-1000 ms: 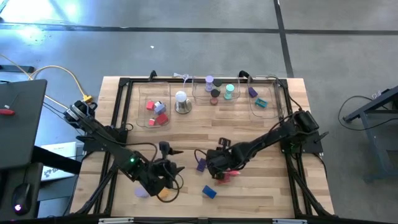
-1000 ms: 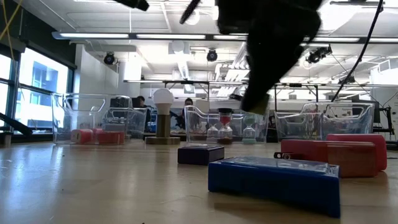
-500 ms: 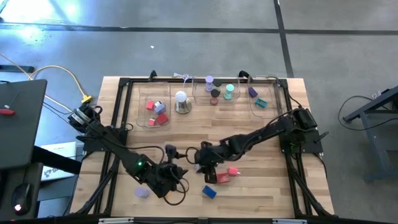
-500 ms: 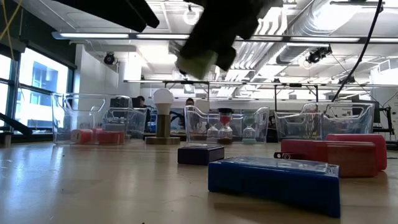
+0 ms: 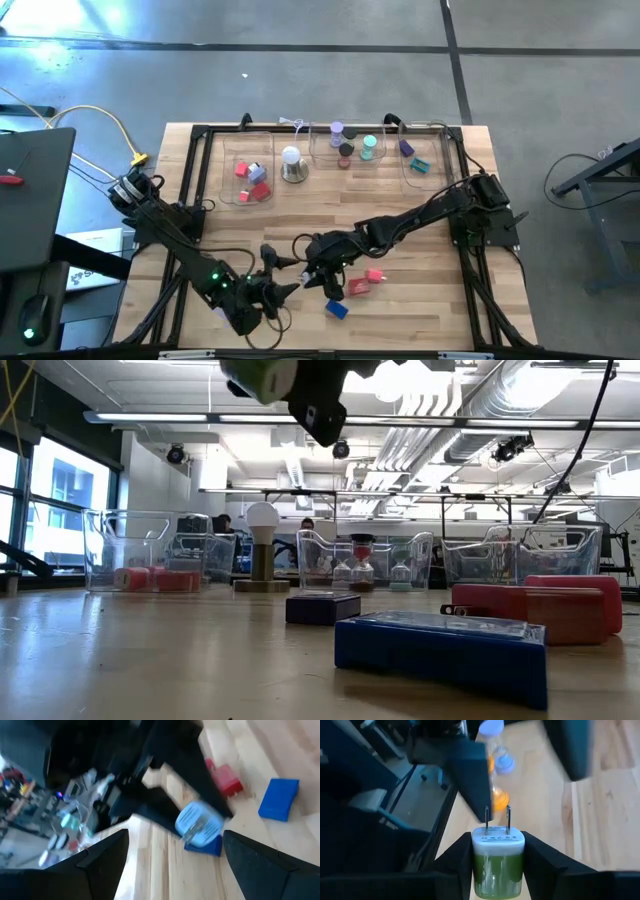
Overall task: Pick & Place Office items
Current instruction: Put the green adaptor into the left transparent bin
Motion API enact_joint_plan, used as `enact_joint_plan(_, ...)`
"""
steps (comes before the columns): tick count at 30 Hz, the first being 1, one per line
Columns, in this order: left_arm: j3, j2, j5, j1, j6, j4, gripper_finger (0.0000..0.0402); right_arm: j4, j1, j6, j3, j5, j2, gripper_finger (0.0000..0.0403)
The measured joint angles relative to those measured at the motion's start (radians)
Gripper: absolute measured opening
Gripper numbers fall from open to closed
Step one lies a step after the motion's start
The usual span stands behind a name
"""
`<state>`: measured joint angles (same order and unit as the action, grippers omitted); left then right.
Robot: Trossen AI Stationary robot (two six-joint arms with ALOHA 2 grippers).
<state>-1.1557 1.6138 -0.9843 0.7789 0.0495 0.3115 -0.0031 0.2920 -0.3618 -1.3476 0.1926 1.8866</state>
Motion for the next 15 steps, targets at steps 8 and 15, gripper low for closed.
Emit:
enact_joint_plan(8,0.000,0.002,-0.021,0.036,-0.110,-0.030,0.0314,0.055,0.000,-0.005,0.000,-0.048,-0.002,0.0123)
enact_joint_plan(15,0.000,0.002,-0.022,0.037,-0.131,-0.029,0.0314,0.145,0.002,-0.010,0.000,-0.062,-0.002,0.0123)
